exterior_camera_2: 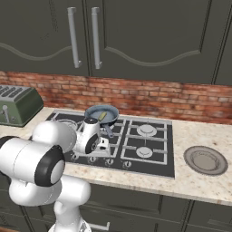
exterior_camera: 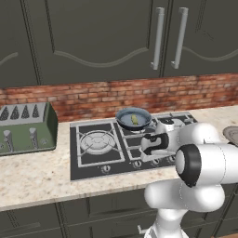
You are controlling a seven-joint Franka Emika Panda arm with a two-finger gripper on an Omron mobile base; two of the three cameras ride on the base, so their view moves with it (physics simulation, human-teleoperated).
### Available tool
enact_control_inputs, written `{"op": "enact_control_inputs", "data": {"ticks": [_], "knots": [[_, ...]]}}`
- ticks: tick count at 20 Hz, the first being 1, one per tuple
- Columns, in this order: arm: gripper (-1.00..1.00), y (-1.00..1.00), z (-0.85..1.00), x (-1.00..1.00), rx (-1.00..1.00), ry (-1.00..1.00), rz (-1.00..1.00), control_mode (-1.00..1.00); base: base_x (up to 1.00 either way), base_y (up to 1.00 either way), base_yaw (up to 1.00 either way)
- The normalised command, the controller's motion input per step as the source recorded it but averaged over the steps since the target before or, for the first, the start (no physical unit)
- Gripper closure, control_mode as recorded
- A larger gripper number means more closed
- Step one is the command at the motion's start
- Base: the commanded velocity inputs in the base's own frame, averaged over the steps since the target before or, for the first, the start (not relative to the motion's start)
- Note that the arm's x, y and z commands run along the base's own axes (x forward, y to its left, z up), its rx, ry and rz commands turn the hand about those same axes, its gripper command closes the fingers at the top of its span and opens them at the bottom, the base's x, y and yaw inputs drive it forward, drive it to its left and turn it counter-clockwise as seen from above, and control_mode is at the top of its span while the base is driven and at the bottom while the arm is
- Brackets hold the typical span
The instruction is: Pick up the butter stick and place it in the pan. Then turn on the burner for the pan.
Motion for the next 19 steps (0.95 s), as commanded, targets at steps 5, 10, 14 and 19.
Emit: {"op": "enact_control_inputs", "data": {"ticks": [5, 10, 14, 19], "knots": [[1.00, 0.00, -0.08, 0.00, 0.00, 0.00, 0.16, -1.00, 0.00, 0.00, 0.00], [1.00, 0.00, -0.11, 0.00, 0.00, 0.00, 0.18, -1.00, 0.00, 0.00, 0.00], [1.00, 0.00, -0.11, 0.00, 0.00, 0.00, 0.17, -1.00, 0.00, 0.00, 0.00], [1.00, 0.00, -0.12, 0.00, 0.00, 0.00, 0.17, -1.00, 0.00, 0.00, 0.00]]}}
